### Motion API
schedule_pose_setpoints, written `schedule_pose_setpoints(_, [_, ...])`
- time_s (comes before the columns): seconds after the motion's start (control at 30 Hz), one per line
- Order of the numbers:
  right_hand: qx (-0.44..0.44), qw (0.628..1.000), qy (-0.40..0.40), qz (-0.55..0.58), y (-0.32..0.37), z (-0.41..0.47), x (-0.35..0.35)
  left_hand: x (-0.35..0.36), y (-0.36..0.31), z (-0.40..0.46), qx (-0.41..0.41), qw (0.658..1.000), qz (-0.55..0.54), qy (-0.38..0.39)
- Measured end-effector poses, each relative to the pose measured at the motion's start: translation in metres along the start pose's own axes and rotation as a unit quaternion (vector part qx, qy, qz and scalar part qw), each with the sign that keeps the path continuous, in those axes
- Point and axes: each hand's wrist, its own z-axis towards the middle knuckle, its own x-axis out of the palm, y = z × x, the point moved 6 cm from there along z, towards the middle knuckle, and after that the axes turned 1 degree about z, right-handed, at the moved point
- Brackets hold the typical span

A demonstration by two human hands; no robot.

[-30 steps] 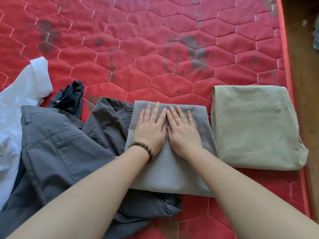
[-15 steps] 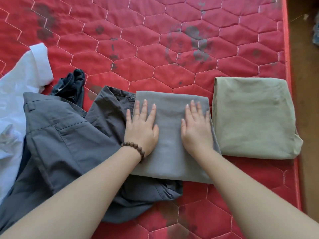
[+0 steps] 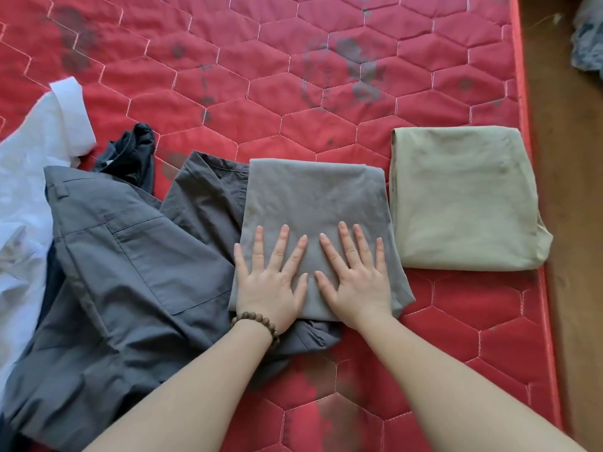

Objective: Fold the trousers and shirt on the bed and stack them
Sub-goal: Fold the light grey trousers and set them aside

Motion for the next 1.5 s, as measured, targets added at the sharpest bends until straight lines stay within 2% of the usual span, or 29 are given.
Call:
schedule_pose_setpoints(0.13, [-0.011,0.999,-0.019,0.044,-0.023,-0.005,0.0,0.005,0.02,-0.005,0.017,0.999,-0.011,-0.03])
schedule_pose_setpoints(0.27, [-0.008,0.997,-0.014,0.072,-0.021,-0.001,-0.002,0.003,0.025,-0.003,0.03,0.997,-0.061,-0.022])
schedule_pose_setpoints(0.43, [0.023,0.991,-0.04,0.124,-0.017,0.002,-0.017,-0.014,0.036,0.006,-0.025,0.971,-0.234,-0.034])
schedule_pose_setpoints(0.5, [0.066,0.985,-0.063,0.147,-0.021,0.011,-0.028,-0.021,0.042,0.018,-0.055,0.957,-0.282,-0.04])
schedule_pose_setpoints(0.6, [0.155,0.962,-0.028,0.224,-0.03,0.031,-0.036,-0.033,0.045,0.039,-0.1,0.946,-0.307,-0.029])
schedule_pose_setpoints(0.7, [0.191,0.938,-0.007,0.289,-0.033,0.044,-0.04,-0.04,0.049,0.051,-0.119,0.936,-0.328,-0.033])
schedule_pose_setpoints(0.77, [0.223,0.929,-0.011,0.294,-0.038,0.046,-0.043,-0.041,0.053,0.051,-0.136,0.926,-0.352,-0.026])
schedule_pose_setpoints(0.87, [0.284,0.909,0.023,0.303,-0.042,0.039,-0.038,-0.04,0.054,0.048,-0.143,0.927,-0.347,0.003])
schedule_pose_setpoints(0.93, [0.293,0.896,0.038,0.331,-0.043,0.031,-0.036,-0.043,0.054,0.044,-0.136,0.928,-0.346,0.006])
schedule_pose_setpoints(1.07, [0.251,0.893,-0.017,0.374,-0.048,0.021,-0.057,-0.07,0.046,0.036,-0.117,0.928,-0.348,-0.06])
schedule_pose_setpoints(1.23, [0.189,0.9,-0.079,0.385,-0.062,0.028,-0.113,-0.115,0.018,0.034,-0.117,0.911,-0.37,-0.141])
schedule_pose_setpoints(1.4, [0.136,0.911,-0.201,0.333,-0.126,0.034,-0.196,-0.155,-0.044,0.065,-0.084,0.874,-0.432,-0.209])
schedule_pose_setpoints(1.5, [0.145,0.912,-0.25,0.292,-0.188,0.04,-0.222,-0.158,-0.096,0.096,-0.052,0.857,-0.47,-0.205])
